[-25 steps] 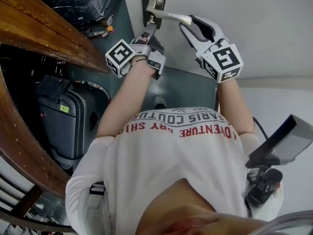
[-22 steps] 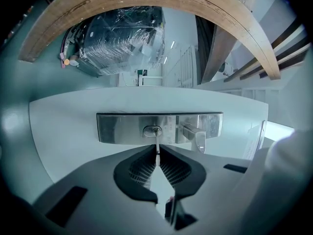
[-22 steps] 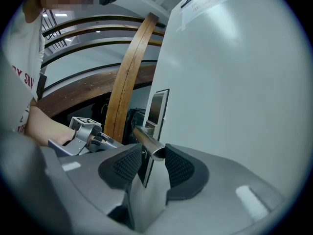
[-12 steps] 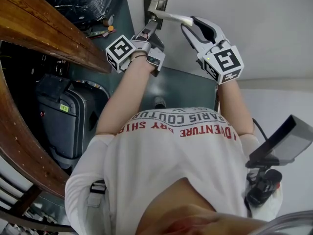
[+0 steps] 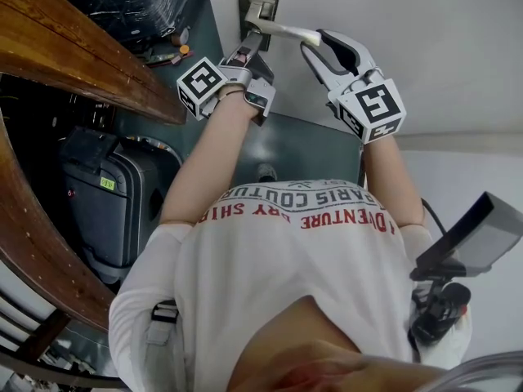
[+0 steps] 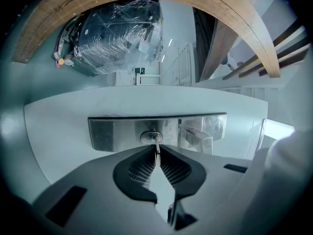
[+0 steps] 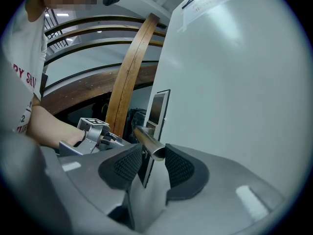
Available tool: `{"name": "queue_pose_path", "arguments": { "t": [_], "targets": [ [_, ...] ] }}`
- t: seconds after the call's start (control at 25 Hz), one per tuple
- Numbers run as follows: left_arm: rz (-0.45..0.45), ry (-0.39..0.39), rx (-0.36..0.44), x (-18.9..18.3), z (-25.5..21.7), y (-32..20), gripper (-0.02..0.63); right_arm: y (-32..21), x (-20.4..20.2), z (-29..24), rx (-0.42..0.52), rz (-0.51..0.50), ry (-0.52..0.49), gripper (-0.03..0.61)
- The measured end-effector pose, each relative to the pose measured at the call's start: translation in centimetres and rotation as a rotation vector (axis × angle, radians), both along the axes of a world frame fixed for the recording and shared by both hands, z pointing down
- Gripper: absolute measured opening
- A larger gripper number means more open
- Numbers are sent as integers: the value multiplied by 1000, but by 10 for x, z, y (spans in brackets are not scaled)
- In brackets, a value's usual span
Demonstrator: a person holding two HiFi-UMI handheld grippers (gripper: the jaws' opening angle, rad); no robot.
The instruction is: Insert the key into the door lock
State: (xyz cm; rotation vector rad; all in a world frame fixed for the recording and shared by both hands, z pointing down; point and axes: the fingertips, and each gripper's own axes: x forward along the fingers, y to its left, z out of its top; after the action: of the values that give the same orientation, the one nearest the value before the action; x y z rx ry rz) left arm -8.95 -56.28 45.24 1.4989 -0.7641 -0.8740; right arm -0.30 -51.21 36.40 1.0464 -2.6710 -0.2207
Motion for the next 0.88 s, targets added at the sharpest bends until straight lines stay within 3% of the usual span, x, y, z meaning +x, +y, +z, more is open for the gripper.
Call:
{"name": "queue_pose_path", "arguments": {
  "t": [0.12,0.24,0.36,0.44,0.52,0.6,0.68,0.72,0.8,0.88],
  "targets": [
    [19,-30,35,2,-1,-2,21,-2,-1,3,-2,3,17,141],
    [41,-77,70,1,0,1,98,-4,0,8,-31,20,3,143],
    [57,-198,107,-2,3,15,112,-3,12,13,-40,79,-37,143],
    [71,-353,128,-6,6,34,112,7,17,19,-53,97,-46,143],
    [74,-560,176,-14,-3,67,110,32,13,22,-68,81,-36,143],
    [74,-750,296,-21,-36,114,102,75,5,10,-71,57,-26,141],
    [99,-878,433,-15,-72,165,9,126,0,-5,-80,23,-33,141],
    [121,-929,491,-4,-82,187,2,147,3,-5,-91,5,-36,129],
    [167,-1055,565,26,-79,214,2,171,20,17,-119,-38,-44,31],
    [197,-1225,561,50,-58,219,2,173,30,51,-176,-144,-104,2]
  ]
}}
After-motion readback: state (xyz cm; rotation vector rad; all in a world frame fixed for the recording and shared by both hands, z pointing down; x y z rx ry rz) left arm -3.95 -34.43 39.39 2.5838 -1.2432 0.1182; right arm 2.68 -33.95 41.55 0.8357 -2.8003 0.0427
